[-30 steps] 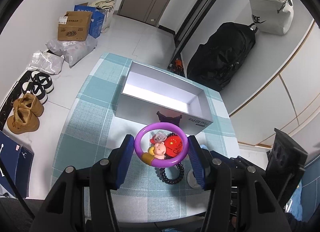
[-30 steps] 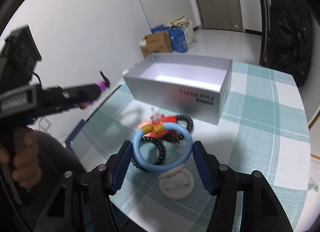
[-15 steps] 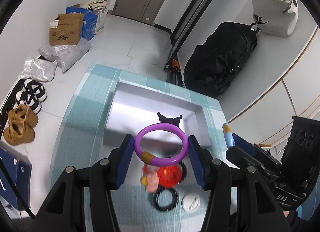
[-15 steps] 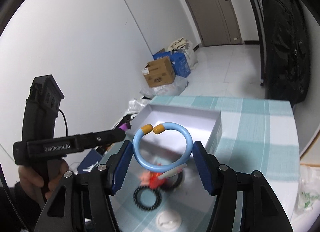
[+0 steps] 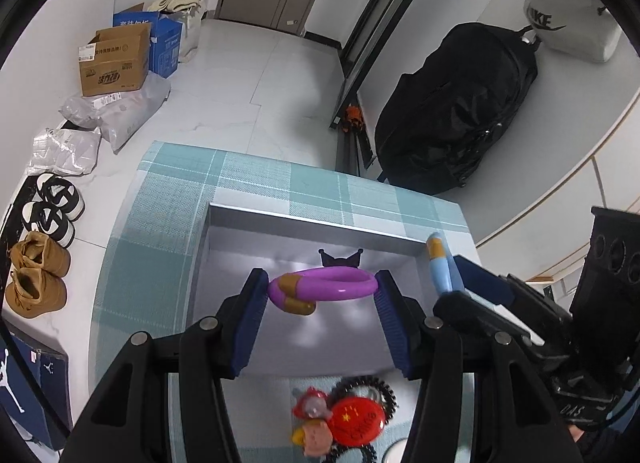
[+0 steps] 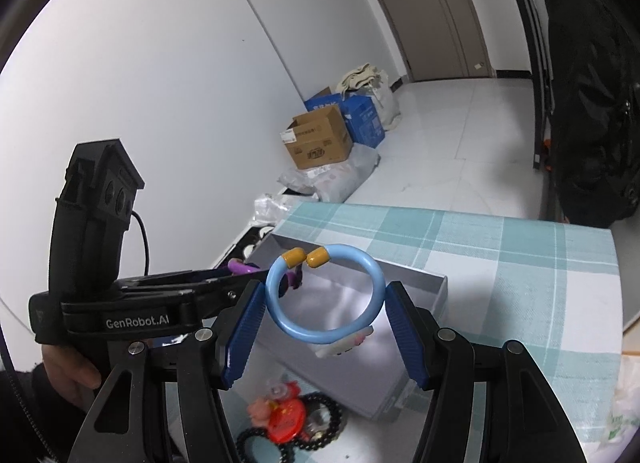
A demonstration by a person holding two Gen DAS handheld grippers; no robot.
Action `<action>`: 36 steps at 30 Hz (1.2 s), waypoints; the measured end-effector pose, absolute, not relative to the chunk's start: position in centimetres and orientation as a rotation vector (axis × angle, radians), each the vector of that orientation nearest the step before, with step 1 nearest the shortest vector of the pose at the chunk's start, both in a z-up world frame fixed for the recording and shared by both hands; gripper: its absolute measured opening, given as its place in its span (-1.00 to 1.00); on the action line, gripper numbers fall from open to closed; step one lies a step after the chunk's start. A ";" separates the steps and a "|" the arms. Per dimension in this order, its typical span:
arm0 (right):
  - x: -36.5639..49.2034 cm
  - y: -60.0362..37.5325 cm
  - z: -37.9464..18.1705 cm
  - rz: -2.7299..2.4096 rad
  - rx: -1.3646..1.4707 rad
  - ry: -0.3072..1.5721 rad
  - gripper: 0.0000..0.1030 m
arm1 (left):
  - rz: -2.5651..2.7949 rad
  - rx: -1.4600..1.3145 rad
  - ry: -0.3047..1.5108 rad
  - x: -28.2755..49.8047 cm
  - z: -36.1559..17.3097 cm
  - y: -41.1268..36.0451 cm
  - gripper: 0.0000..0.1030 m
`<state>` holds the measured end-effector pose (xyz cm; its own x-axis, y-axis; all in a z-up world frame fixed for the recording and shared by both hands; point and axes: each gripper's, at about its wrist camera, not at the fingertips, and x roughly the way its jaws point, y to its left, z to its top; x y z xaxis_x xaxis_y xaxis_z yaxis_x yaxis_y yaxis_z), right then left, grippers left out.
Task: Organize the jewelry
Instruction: 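Carry both rings over the silver box and open both grippers to drop them, then withdraw both grippers from the box back toward the item pile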
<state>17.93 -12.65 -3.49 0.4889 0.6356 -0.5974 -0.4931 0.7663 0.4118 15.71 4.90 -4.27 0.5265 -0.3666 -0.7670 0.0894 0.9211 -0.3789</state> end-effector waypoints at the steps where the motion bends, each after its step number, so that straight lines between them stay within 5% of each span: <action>1: 18.1 -12.7 -3.9 0.688 0.201 0.814 0.19 | -0.278 -0.312 0.988 16.1 -4.3 4.7 -0.05; 18: 19.1 -12.9 -5.6 0.683 0.220 0.831 0.22 | -0.287 -0.324 1.023 17.6 -5.1 4.4 -0.04; 23: 18.9 -13.2 -5.0 0.670 0.213 0.805 0.47 | -0.310 -0.297 1.013 17.2 -4.6 4.1 -0.01; 36: 15.8 -15.5 -2.5 0.604 0.216 0.705 0.57 | -0.260 -0.263 0.878 13.2 -2.6 5.1 0.18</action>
